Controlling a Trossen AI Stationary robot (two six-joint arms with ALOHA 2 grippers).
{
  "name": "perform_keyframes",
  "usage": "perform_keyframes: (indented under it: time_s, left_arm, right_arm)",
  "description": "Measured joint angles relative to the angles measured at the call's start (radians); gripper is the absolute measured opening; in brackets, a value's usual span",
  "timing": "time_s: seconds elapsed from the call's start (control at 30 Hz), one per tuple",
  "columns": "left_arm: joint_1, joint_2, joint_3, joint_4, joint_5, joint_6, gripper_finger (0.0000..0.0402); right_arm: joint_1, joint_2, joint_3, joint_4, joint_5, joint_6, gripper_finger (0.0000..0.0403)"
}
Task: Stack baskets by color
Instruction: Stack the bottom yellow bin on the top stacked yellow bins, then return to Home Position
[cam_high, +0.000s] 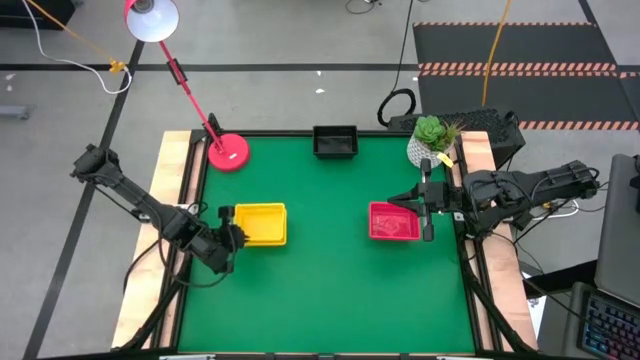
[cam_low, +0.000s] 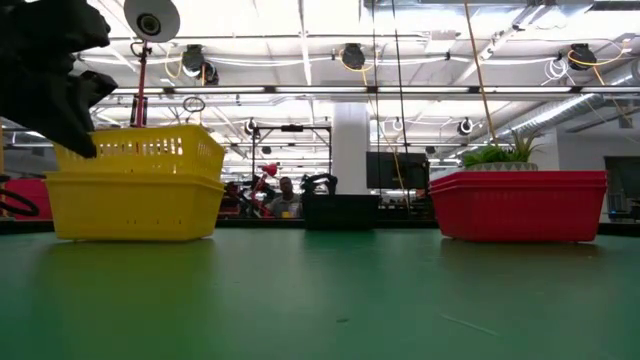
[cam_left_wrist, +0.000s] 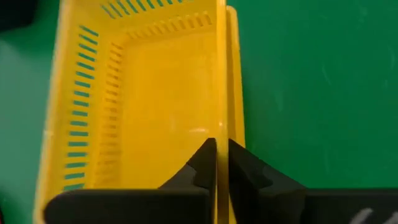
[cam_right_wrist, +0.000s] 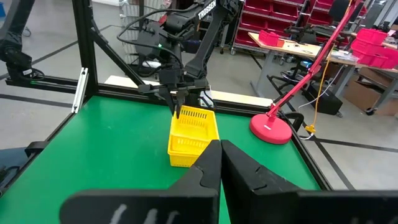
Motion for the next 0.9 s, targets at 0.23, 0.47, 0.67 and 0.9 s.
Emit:
perform_keyframes:
  time_s: [0.23, 0.47, 0.67, 0.9]
  left_arm:
    - [0.0, 0.0, 0.0, 0.003, -0.017, -0.054, 0.0102]
    - [0.0, 0.0, 0.02, 0.045, -0.036, -0.088, 0.0132]
    - [0.0, 0.0, 0.122, 0.046, -0.014, -0.044, 0.0133]
    - [0.018, 0.0, 0.271, 0.056, -0.112, 0.113, 0.0133]
  right_arm:
    - [0.0, 0.0, 0.0, 0.0, 0.0, 0.0, 0.0]
    - [0.0, 0.0, 0.0, 0.0, 0.0, 0.0, 0.0]
    - [0.0, 0.0, 0.0, 0.0, 0.0, 0.0, 0.0]
    - [0.0, 0.0, 0.0, 0.0, 0.0, 0.0, 0.0]
